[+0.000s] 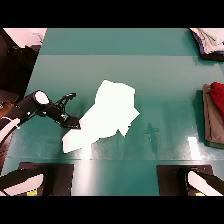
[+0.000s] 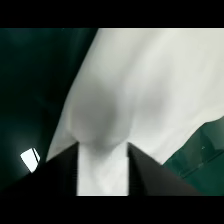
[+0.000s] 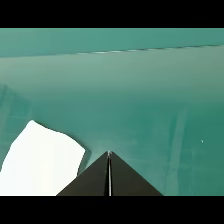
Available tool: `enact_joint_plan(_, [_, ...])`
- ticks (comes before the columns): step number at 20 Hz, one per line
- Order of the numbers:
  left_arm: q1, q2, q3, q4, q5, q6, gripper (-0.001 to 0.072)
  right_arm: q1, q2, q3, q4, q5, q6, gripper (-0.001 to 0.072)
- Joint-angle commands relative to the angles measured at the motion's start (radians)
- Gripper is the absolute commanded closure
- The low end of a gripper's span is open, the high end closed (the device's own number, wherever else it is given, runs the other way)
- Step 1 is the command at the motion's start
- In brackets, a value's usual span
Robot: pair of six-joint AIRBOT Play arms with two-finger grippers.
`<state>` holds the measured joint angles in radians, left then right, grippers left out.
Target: Fold the shirts.
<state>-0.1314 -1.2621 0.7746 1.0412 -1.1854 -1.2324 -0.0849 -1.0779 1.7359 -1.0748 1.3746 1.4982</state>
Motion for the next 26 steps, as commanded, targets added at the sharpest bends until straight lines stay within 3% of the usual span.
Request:
enact_joint_plan(1, [0.001, 0.001, -0.006, -0.040, 0.020, 0.002, 0.0682, 0.000, 0.000, 0.001, 0.001, 0.005, 0.000, 0.0697])
enact_joint_plan(4, [0.001, 0.016, 0.101, -0.006, -0.056, 0.002, 0.0683, 0.002, -0.015, 0.001, 0.022, 0.013, 0.000, 0.0697])
enact_joint_plan(8, [0.001, 0.124, 0.404, 0.077, -0.108, 0.002, 0.0682, 0.007, -0.123, 0.001, 0.151, 0.116, 0.000, 0.0694])
enact_joint_plan(9, [0.001, 0.146, 0.474, 0.100, -0.107, 0.002, 0.0682, 0.021, -0.167, 0.001, 0.160, 0.131, 0.000, 0.0649])
enact_joint_plan(11, [0.001, 0.183, 0.592, 0.145, -0.108, 0.002, 0.0682, 0.076, -0.263, 0.001, 0.158, 0.135, 0.000, 0.0277])
enact_joint_plan(12, [0.001, 0.195, 0.636, 0.166, -0.108, 0.002, 0.0682, 0.109, -0.321, 0.001, 0.158, 0.135, 0.000, 0.0202])
enact_joint_plan(20, [0.001, 0.195, 0.701, 0.190, -0.125, -0.027, 0.0682, 0.364, -0.780, 0.001, 0.160, 0.051, -0.002, 0.0203])
enact_joint_plan(26, [0.001, 0.195, 0.701, 0.190, -0.125, -0.027, 0.0682, 0.490, -0.919, 0.002, 0.218, -0.016, -0.026, 0.0205])
